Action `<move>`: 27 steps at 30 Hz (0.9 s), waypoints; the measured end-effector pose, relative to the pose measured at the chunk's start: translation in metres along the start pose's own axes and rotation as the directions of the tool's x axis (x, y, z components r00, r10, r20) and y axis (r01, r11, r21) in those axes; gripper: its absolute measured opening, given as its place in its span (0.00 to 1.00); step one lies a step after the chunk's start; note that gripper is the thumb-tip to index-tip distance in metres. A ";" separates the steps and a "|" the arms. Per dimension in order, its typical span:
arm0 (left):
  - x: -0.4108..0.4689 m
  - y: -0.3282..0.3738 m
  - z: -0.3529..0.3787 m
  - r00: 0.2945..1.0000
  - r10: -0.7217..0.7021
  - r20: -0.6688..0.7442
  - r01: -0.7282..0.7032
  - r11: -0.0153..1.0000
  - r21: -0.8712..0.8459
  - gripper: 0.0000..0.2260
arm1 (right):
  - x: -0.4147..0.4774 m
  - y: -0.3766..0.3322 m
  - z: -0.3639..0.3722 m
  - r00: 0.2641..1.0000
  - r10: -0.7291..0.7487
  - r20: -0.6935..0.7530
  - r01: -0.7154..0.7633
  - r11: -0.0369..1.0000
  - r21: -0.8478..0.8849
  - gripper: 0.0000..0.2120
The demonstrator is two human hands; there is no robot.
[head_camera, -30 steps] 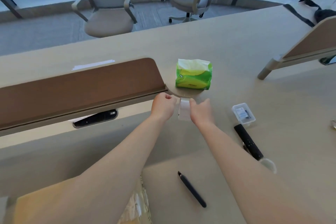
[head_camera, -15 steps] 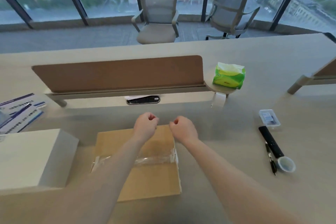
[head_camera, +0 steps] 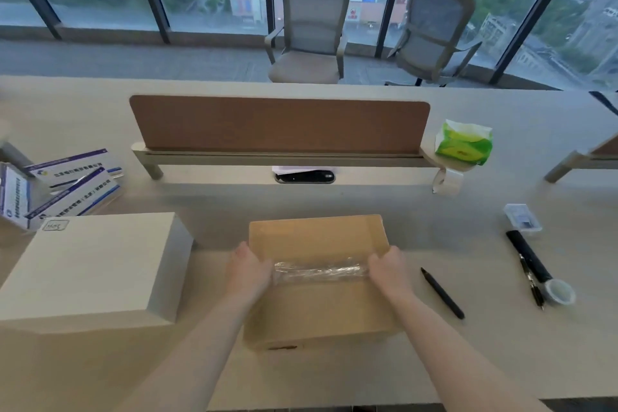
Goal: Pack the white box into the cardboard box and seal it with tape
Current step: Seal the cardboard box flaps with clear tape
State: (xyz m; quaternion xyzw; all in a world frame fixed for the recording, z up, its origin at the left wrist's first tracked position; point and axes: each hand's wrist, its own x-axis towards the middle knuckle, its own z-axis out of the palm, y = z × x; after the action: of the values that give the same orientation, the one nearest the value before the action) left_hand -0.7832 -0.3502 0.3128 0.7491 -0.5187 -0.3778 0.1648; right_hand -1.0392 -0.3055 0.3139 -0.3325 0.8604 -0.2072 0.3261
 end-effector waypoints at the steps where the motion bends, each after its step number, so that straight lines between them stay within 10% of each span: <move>1: -0.001 -0.005 0.000 0.996 -0.034 0.079 0.039 0.998 -0.054 0.22 | 0.000 -0.001 0.000 1.000 0.013 0.009 -0.013 1.000 0.003 0.20; 20: 0.007 -0.039 0.016 0.993 0.045 0.112 -0.009 0.954 -0.299 0.29 | 0.018 0.030 -0.003 0.969 -0.029 0.244 -0.024 0.978 0.209 0.25; 27: -0.011 -0.028 0.011 0.990 0.007 0.139 0.024 0.975 -0.220 0.15 | 0.001 0.047 -0.006 0.973 -0.015 0.232 -0.056 0.953 0.297 0.20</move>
State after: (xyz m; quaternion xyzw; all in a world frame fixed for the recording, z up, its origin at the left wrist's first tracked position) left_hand -0.7745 -0.3275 0.2919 0.7002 -0.4805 -0.4850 0.2088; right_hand -1.0646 -0.2728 0.2907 -0.2915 0.7782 -0.2926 0.4731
